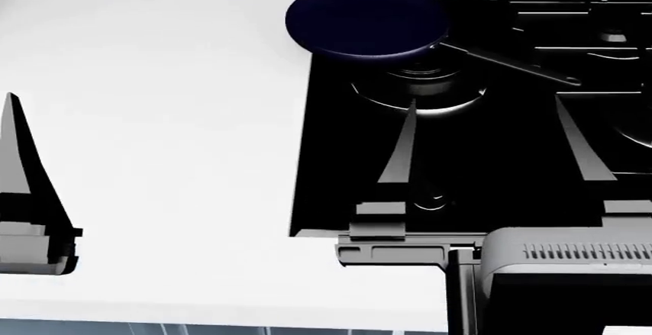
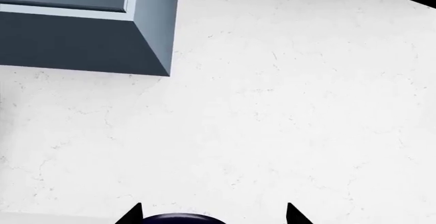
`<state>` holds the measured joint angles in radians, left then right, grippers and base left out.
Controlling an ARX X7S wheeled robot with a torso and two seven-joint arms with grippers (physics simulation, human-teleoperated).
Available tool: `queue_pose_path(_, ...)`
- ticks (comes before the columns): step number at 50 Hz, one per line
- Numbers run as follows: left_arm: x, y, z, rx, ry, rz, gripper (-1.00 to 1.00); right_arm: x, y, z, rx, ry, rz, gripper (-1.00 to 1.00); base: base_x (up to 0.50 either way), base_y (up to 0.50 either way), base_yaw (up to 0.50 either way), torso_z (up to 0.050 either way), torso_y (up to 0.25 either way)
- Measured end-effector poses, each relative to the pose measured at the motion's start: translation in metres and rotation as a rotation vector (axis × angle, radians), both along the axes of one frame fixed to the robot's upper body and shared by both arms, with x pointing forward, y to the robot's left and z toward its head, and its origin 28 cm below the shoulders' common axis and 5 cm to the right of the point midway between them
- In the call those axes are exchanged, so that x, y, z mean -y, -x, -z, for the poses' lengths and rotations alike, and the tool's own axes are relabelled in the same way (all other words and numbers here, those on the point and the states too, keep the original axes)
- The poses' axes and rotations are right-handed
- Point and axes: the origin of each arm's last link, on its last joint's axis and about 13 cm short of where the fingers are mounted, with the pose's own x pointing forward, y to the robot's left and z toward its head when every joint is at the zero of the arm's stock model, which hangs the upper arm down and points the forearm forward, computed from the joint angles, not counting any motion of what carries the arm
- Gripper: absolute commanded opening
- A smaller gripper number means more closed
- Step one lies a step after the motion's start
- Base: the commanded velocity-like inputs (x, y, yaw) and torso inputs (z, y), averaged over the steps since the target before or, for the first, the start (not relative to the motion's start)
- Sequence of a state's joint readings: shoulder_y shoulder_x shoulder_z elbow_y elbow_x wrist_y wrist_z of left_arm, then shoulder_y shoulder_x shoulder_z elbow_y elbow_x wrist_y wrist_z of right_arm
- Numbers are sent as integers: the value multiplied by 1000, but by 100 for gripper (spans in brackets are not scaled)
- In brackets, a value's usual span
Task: Turn off the left burner of the stove.
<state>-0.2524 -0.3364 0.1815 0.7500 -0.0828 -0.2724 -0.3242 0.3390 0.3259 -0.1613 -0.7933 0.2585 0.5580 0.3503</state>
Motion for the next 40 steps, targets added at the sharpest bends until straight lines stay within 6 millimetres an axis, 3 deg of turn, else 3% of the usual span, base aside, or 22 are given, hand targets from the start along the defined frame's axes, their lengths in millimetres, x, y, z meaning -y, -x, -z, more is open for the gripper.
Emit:
queue_pose_path(27,0,2,-1,3,1,5,100,-1,3,0,-4,-7,-16,100,0,0,0,0,0)
queue_pose_path(40,0,4,-1,5,1,6,100,-1,3,1,-4,-10,-18,100,142,0,0,0,0)
